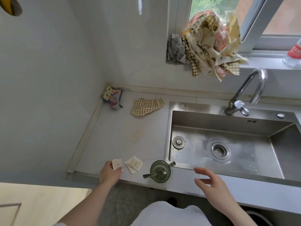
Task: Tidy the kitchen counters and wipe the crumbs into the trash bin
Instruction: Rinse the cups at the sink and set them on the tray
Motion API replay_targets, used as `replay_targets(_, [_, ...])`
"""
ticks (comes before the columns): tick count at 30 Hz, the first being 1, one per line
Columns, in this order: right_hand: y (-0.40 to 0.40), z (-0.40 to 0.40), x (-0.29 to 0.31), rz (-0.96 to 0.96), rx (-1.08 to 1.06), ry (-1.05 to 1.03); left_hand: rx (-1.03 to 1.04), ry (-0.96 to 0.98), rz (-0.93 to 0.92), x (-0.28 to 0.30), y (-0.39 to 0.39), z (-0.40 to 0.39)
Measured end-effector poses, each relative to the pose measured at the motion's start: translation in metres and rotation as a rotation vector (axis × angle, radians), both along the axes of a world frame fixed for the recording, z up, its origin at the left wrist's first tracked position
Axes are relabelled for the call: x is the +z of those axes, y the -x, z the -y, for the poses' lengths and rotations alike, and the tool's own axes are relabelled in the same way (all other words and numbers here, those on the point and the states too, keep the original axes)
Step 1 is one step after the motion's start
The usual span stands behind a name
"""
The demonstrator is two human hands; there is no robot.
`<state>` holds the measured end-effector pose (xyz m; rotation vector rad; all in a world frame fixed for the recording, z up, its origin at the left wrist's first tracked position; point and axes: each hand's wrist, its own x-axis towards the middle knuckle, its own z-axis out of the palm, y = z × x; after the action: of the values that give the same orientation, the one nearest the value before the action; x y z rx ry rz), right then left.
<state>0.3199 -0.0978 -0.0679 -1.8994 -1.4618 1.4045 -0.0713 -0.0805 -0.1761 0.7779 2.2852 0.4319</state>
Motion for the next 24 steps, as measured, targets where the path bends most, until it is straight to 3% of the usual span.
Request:
replay_targets(7, [-0.002, 0.004, -0.010, 0.027, -0.019, 0.030, -0.047, 0.040, -0.023, 0.007, 0.007, -0.006])
replay_targets(10, [0.000, 0.004, -0.011, 0.031, -0.010, 0.031, -0.086, 0.125, -0.125, 0.018, 0.005, -0.006])
replay_targets(13, [0.002, 0.003, -0.011, 0.042, 0.006, 0.036, -0.221, -0.045, -0.209, 0.034, -0.011, -0.004])
replay_targets(15, [0.003, 0.003, -0.011, 0.044, 0.010, 0.034, -0.337, -0.146, -0.037, 0.044, -0.029, -0.006])
replay_targets(18, [0.004, 0.004, -0.011, 0.040, 0.011, 0.036, -0.473, -0.053, 0.284, 0.049, -0.055, -0.008])
replay_targets(24, [0.005, 0.010, -0.010, 0.035, -0.013, 0.041, -0.631, -0.005, 0.308, 0.051, -0.079, -0.020])
